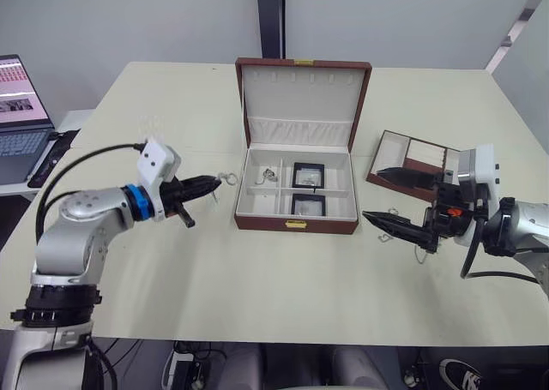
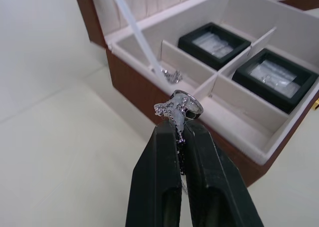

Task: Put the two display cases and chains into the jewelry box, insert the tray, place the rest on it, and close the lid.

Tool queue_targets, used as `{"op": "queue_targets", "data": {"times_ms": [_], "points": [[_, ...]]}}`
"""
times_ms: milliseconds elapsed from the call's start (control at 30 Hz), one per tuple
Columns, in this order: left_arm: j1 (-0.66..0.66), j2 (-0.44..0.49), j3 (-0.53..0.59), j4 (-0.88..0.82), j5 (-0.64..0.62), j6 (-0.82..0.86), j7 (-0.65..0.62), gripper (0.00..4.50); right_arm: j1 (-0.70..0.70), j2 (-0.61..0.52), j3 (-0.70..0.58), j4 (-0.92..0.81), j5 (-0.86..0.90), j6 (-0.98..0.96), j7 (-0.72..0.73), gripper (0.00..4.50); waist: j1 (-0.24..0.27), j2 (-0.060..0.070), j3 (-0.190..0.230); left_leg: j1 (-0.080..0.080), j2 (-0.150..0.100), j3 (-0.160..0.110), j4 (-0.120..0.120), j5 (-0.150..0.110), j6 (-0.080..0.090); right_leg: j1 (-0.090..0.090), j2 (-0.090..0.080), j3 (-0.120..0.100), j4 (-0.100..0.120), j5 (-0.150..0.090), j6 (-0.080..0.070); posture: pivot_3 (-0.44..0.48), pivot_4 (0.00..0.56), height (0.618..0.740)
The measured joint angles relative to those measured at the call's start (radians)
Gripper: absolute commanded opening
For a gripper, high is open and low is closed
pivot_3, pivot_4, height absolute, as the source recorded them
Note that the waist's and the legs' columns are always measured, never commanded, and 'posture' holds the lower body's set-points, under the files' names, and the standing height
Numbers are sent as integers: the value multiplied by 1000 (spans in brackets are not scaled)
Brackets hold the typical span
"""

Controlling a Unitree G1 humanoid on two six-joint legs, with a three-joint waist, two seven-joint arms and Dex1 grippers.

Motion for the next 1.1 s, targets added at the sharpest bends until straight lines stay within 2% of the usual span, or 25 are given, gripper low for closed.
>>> {"op": "queue_targets", "data": {"times_ms": [200,400,667,1000,1100], "points": [[-112,3,-46,-13,-20,51,-31,12,9,13,-1,-24,0,-1,-34,4500,0,0,0,0,0,0,0,0,0,0,0,0,0,0,0,0,150,740],[-165,-24,-125,-12,-13,64,-75,12,75,13,-30,-63,7,0,-72,4500,0,0,0,0,0,1,0,0,0,0,1,1,0,0,0,0,150,740],[-174,-56,-220,41,37,37,-109,12,113,13,-65,-90,11,1,-114,4500,-1,0,0,0,1,1,0,0,0,-1,4,1,0,0,0,0,150,740],[-158,-55,-228,55,74,17,-123,12,146,13,-89,-107,21,3,-127,4500,0,0,0,0,0,1,0,0,0,-1,4,1,0,0,0,0,150,740],[-155,-56,-228,56,76,18,-115,781,146,12,-89,-107,21,3,-127,4500,-1,0,0,0,0,1,0,0,0,-1,4,1,0,0,0,0,150,740]]}}
